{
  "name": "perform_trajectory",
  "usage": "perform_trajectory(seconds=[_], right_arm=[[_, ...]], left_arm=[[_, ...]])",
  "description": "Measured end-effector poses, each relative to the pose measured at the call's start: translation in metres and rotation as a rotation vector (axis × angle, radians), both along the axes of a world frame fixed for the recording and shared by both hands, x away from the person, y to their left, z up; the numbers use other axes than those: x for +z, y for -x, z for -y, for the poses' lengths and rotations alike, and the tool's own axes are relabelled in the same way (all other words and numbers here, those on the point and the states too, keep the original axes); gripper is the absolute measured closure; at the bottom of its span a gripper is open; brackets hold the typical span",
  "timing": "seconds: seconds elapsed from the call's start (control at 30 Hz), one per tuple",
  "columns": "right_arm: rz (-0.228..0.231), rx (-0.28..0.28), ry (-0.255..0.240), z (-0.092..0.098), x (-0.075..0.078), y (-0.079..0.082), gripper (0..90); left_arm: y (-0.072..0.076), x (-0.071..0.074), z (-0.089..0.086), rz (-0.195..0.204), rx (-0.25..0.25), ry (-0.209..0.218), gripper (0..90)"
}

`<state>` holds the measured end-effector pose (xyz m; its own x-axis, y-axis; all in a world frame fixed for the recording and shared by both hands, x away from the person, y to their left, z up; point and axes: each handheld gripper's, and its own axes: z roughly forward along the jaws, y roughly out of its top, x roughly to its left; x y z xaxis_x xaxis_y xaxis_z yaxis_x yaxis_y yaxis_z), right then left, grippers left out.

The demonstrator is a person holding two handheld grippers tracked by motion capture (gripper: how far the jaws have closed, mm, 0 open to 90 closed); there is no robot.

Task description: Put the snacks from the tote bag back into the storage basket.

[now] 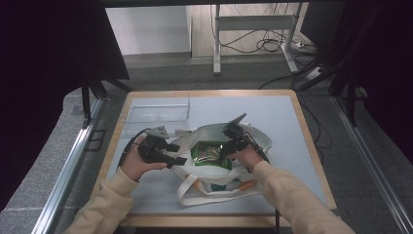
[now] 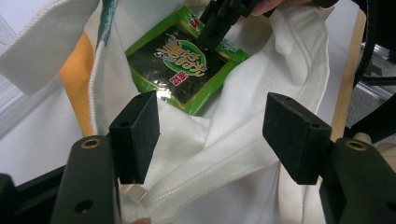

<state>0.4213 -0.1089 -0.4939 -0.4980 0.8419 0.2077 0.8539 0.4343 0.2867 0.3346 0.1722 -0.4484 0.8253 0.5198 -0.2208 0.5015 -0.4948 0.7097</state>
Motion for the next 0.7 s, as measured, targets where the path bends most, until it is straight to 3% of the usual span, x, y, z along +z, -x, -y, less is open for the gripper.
perform_trajectory(seconds=[0.27,0.7], right_arm=[[-0.029,0.007,-0.042,-0.003,0.0,-0.001,80.8],[-0.016,0.005,-0.113,0.006,0.014,0.0,86.9]], left_arm=[[-0.001,0.0,-0.001,0.001,-0.004,-0.007,36.3],[-0.001,0.0,-0.002,0.001,-0.001,-0.004,36.3]])
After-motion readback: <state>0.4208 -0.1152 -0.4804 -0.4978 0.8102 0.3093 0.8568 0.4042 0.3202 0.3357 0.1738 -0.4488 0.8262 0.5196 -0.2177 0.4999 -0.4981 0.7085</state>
